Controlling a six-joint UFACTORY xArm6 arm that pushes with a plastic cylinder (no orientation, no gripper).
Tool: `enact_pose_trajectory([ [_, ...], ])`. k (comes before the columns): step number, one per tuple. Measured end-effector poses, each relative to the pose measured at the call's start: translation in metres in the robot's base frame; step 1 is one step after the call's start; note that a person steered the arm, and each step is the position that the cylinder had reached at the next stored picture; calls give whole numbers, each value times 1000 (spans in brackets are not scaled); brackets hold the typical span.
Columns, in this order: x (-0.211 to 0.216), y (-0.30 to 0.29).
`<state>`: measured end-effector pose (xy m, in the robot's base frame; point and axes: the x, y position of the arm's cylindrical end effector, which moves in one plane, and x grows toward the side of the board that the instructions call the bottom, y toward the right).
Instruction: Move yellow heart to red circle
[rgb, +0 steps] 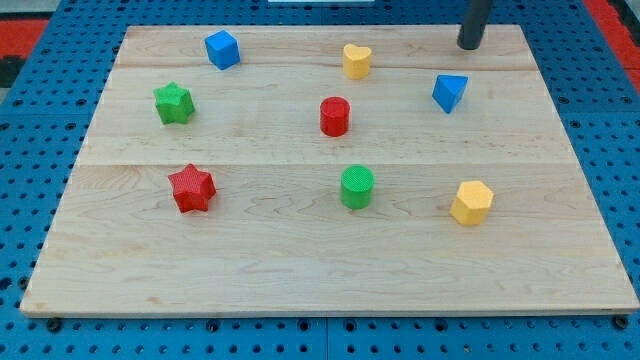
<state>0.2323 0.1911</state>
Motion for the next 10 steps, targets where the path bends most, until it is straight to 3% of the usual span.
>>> enact_pose_trajectory([
  [2,2,-75],
  [3,17,-111],
  [4,54,-111],
  [5,6,-111],
  [6,11,-170],
  [7,69,-185],
  [8,71,-172],
  [9,21,-163],
  [10,24,-126],
])
